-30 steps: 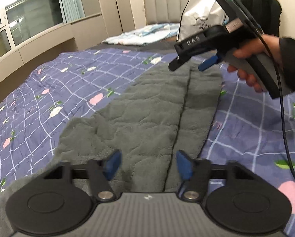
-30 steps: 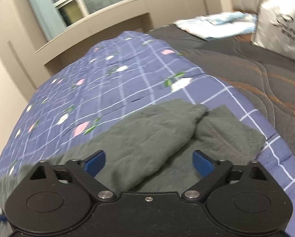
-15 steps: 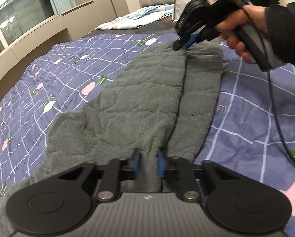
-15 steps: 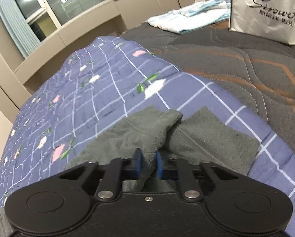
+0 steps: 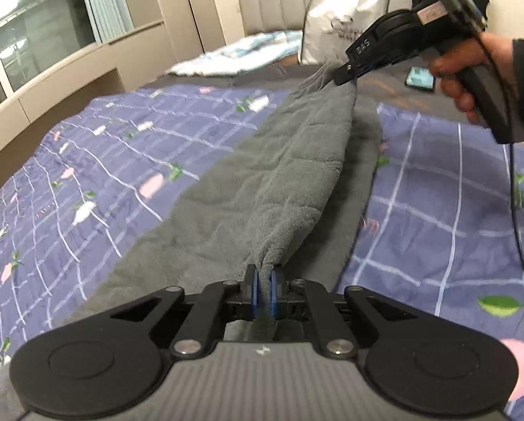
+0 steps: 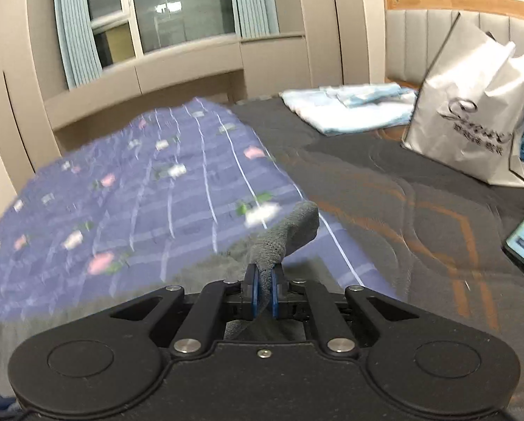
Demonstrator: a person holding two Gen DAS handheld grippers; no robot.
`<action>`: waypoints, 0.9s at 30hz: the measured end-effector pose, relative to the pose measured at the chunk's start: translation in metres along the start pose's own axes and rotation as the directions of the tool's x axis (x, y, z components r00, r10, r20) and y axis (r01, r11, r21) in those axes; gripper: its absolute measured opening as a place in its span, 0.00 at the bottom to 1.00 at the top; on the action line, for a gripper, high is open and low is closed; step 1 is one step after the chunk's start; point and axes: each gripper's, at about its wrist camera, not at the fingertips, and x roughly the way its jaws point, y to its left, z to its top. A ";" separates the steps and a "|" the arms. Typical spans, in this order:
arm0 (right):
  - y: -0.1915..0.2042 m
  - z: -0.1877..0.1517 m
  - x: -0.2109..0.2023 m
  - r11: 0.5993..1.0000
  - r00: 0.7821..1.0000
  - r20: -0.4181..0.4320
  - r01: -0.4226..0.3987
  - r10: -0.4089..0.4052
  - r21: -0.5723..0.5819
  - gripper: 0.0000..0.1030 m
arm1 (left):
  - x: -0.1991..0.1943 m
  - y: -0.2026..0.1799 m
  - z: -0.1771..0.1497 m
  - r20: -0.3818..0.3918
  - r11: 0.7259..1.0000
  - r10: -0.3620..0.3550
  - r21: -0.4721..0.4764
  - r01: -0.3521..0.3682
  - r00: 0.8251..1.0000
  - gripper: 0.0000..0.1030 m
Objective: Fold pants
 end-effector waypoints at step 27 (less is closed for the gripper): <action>-0.011 -0.032 0.011 0.999 0.997 -0.076 0.031 -0.032 -0.014 0.08 | 0.006 -0.004 -0.005 -0.008 1.000 0.003 0.023 -0.003 1.000 0.07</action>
